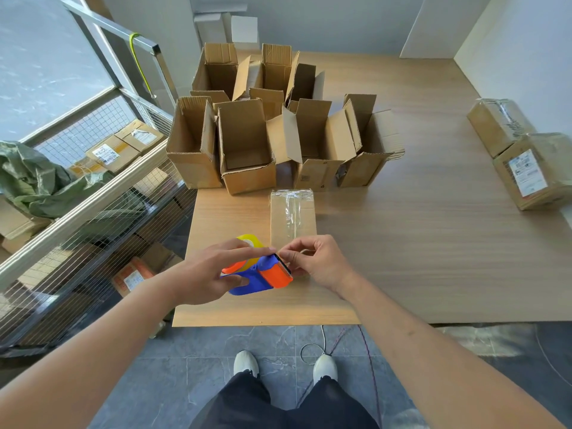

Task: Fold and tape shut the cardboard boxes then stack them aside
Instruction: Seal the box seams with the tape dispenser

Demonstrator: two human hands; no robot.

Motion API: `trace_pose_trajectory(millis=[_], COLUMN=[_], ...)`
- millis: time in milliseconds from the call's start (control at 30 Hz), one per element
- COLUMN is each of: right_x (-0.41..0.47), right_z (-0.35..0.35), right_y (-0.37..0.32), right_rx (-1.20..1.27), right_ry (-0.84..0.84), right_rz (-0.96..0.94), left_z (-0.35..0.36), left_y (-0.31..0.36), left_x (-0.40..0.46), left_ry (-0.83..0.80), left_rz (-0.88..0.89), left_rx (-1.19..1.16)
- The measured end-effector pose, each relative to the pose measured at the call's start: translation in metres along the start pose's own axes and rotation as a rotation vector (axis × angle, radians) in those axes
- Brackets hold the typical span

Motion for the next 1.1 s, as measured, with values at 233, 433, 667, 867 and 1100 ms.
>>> trace_pose_trajectory(millis=[233,433,667,867,1100], right_x=[-0.006,-0.023,-0.040,-0.031,-0.022], right_z=[-0.003,-0.008,-0.050,-0.046,-0.048], right_y=[0.012,0.024,0.040,0.058,0.076], right_rx=[0.010,0.020,0.055,0.038,-0.006], right_ry=[0.233,0.405,0.565,0.651,0.664], right_rz=[0.024,0.052,0.111,0.168,0.214], left_z=[0.006,-0.005,-0.017,-0.009,-0.004], left_y=[0.001,-0.003,-0.036,-0.049,-0.058], left_x=[0.003,0.006,-0.005,0.013,0.032], left_ry=[-0.065,-0.168,-0.203,-0.245,-0.309], left_rz=[-0.061,-0.096,-0.209,-0.267,-0.318], left_rx=[-0.005,0.032,0.032,0.052,0.083])
Point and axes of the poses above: each hand's wrist, its own x-axis towards the middle knuckle, its own z-axis out of the palm, y = z × x, the point moved 4 cm from there along x, towards the middle knuckle, and after that the axes turned 5 degrees about -y, right-handed, at the moved point
